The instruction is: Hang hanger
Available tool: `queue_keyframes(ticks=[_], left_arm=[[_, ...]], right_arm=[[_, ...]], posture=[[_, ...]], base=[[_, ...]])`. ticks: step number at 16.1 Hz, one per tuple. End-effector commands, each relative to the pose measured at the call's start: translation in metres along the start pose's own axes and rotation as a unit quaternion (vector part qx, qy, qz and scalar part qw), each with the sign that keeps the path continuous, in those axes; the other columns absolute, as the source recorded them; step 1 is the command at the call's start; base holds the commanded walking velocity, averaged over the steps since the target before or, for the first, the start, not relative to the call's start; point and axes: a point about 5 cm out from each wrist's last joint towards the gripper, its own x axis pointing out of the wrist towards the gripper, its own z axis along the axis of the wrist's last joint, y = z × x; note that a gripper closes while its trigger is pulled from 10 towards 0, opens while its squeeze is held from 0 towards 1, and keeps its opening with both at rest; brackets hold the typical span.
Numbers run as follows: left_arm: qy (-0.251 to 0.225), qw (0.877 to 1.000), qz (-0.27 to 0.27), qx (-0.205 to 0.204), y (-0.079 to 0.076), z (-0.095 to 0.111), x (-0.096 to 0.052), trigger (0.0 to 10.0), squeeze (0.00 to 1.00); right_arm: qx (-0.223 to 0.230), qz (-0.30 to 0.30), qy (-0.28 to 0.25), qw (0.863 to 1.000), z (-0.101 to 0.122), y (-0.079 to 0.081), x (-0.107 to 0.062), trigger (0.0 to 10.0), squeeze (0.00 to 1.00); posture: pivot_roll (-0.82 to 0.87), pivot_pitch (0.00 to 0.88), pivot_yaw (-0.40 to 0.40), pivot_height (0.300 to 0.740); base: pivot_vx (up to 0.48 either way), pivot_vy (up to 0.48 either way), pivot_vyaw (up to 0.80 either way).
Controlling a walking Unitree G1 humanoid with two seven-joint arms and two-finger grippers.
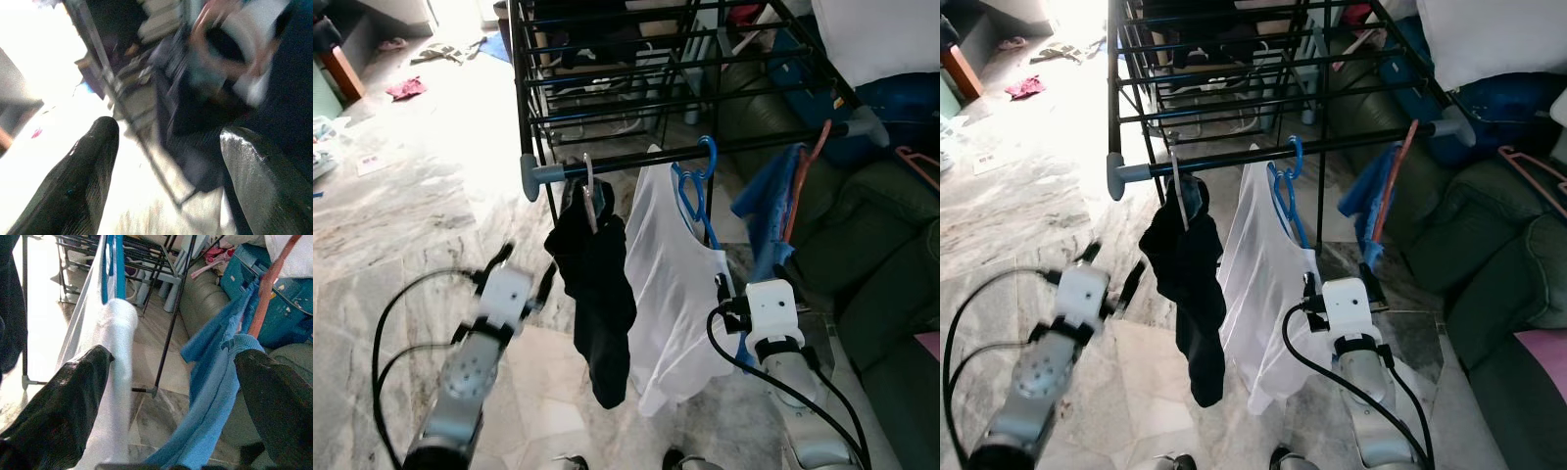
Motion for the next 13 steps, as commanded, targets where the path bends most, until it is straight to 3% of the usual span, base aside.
queue_keyframes(ticks=[1,10,13], left_arm=[[0.035,0.999,0.029,0.008,0.007,-0.012,-0.006,10.0,0.0],[0.048,0.998,0.044,0.015,-0.005,-0.014,0.002,10.0,0.0],[0.047,0.998,0.041,0.015,-0.007,-0.012,0.005,10.0,0.0]], right_arm=[[0.008,0.005,0.005,1.0,-0.004,0.004,-0.001,10.0,0.0],[0.013,0.01,0.004,1.0,-0.007,0.008,0.001,10.0,0.0],[0.013,0.006,0.004,1.0,-0.007,0.007,0.0,10.0,0.0]], posture=[[0.06,0.161,0.007,0.74],[0.06,0.142,0.015,0.74],[0.05,0.142,0.02,0.74]], base=[[0.0,0.0,0.0],[0.0,0.0,0.0],[-0.263,0.0,0.0]])
